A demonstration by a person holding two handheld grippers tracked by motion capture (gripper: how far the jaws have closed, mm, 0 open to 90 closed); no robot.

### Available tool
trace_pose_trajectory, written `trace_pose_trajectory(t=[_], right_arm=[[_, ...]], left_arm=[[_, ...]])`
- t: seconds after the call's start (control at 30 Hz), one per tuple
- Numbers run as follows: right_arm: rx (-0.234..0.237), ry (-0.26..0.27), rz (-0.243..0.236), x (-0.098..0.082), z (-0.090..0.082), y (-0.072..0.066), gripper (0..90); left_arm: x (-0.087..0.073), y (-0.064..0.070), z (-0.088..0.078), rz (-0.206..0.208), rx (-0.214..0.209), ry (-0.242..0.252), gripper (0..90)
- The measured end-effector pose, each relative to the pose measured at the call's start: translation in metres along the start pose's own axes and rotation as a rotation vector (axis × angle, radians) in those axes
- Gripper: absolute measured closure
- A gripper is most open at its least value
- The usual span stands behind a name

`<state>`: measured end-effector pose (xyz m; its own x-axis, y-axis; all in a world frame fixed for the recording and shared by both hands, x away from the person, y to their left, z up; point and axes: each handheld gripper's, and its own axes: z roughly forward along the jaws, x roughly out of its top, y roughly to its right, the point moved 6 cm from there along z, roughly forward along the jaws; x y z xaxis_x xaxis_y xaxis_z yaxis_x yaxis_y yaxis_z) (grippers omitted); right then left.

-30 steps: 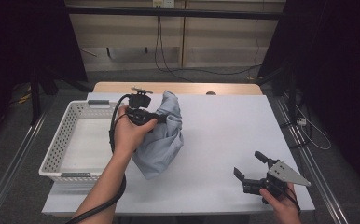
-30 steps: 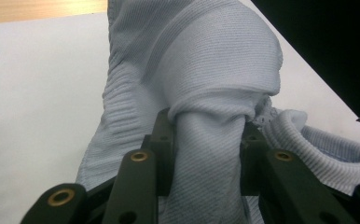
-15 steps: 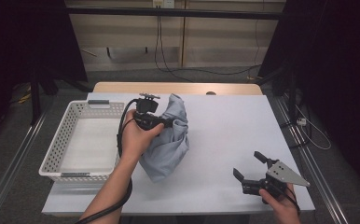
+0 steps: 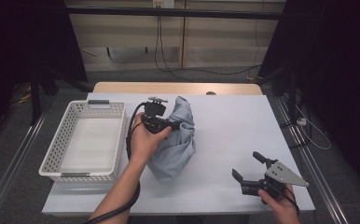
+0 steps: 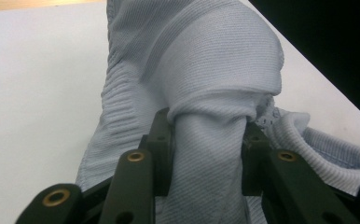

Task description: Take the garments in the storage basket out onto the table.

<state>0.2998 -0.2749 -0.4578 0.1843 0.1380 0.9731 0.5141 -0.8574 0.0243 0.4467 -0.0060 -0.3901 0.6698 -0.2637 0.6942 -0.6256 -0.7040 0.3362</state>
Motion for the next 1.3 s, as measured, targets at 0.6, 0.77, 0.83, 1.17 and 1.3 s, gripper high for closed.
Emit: trace_pose_trajectory(t=[0.6, 0.77, 0.83, 1.17, 1.3], right_arm=[[-0.021, -0.023, 0.004, 0.0, 0.005, 0.002, 1.5], [-0.029, -0.061, 0.01, 0.003, 0.015, 0.001, 1.7], [-0.023, -0.071, 0.013, 0.004, 0.021, -0.001, 1.7], [0.009, -0.147, 0.04, 0.012, 0.065, -0.013, 5.4], [0.032, -0.185, 0.077, 0.009, 0.084, -0.022, 9.7]], left_arm=[[-0.013, -0.021, 0.006, 0.086, 0.057, 0.074, 41.8], [-0.022, -0.029, 0.002, 0.08, 0.072, 0.073, 35.5], [-0.024, -0.031, 0.001, 0.096, 0.077, 0.075, 31.6], [-0.03, -0.038, 0.002, 0.116, 0.101, 0.076, 23.4], [-0.033, -0.041, 0.006, 0.109, 0.109, 0.069, 22.9]])
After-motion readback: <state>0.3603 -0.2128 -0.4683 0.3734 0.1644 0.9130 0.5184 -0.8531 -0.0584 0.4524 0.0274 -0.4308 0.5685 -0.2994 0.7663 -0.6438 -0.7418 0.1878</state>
